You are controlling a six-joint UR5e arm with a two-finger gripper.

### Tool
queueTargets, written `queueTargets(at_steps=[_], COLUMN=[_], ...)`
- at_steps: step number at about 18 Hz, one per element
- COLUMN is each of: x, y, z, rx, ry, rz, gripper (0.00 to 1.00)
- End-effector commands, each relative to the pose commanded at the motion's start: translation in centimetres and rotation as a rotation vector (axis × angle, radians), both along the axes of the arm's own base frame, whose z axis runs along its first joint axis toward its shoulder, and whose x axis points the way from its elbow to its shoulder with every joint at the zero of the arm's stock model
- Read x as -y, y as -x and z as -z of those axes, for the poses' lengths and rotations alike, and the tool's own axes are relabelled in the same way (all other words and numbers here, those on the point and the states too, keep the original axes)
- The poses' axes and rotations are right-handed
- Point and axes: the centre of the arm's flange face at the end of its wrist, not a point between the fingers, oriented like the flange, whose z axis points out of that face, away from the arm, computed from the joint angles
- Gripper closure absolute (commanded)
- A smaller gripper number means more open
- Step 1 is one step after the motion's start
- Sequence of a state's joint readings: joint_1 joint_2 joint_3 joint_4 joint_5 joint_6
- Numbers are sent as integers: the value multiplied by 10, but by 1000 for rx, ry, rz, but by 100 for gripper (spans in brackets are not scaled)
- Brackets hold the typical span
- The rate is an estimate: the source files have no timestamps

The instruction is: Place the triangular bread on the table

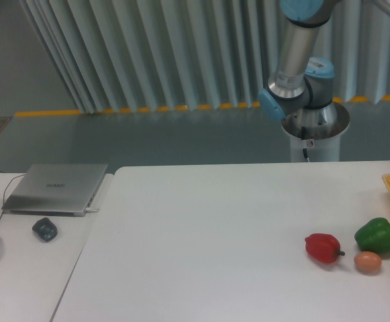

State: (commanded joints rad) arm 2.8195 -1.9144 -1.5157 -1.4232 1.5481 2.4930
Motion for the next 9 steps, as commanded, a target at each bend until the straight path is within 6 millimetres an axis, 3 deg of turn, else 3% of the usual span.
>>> queueTargets(at_steps=[3, 6, 9], x=[-10, -37, -45], y=[-7, -25, -29], z=[-9, -19, -25], rx=[9, 10, 65], ry=[-14, -30, -87], rz=[-48, -122, -181], gripper=[76, 76, 76])
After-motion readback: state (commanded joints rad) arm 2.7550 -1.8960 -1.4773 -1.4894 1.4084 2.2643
